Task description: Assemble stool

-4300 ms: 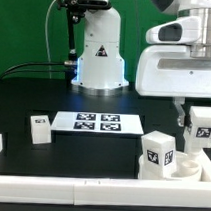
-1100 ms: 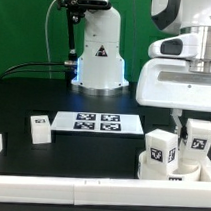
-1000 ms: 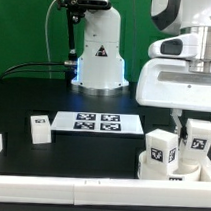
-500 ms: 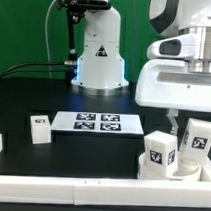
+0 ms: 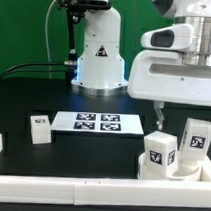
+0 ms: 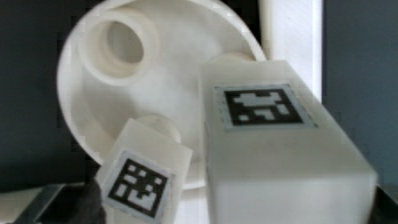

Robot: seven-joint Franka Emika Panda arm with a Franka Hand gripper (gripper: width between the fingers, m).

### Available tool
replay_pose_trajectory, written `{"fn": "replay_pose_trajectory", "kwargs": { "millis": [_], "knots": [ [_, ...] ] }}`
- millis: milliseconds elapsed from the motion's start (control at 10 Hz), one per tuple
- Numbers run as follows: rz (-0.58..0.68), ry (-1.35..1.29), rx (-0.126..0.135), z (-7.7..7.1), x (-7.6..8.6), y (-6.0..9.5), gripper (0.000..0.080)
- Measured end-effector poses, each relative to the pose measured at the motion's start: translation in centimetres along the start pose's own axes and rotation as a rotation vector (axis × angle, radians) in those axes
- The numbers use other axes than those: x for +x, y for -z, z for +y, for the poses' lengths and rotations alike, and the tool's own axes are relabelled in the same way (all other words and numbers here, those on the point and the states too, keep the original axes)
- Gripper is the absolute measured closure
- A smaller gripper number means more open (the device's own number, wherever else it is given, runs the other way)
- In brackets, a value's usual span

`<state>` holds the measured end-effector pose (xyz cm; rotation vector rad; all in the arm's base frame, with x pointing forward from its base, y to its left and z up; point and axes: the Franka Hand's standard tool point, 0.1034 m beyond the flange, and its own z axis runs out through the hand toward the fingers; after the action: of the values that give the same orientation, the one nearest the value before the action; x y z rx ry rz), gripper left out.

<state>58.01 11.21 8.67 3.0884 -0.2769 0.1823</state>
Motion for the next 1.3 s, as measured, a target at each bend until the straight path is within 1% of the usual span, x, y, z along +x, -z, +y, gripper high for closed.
{"fn": "replay_pose_trajectory", "kwargs": {
  "millis": [100,300,400,500,600,800,900,1100,1200,1300],
  "knots": [
    [-0.061,-0.018,-0.004,-0.1,0.2,0.1,0.0150],
    [-0.164,-0.030,-0.029,-0.4,-0.2,-0.6,0.0150],
    [-0.128,-0.046,-0.019,-1.4,0.2,-0.9,0.0150],
    [-0.124,-0.056,-0.017,-1.7,0.1,-0.9,0.0150],
    [-0.121,-0.074,-0.018,-1.5,0.2,-0.9,0.0150],
    [-0.120,-0.115,-0.021,-1.5,0.2,-0.9,0.0423],
    [-0.120,-0.210,-0.026,-1.5,0.2,-0.9,0.0466],
    [-0.119,-0.296,-0.032,-1.4,0.3,-0.9,0.0466],
    [-0.121,-0.385,-0.028,-1.1,0.3,-1.0,0.0466],
    [-0.127,-0.507,-0.014,-0.8,0.5,-1.0,0.0466]
  ]
}}
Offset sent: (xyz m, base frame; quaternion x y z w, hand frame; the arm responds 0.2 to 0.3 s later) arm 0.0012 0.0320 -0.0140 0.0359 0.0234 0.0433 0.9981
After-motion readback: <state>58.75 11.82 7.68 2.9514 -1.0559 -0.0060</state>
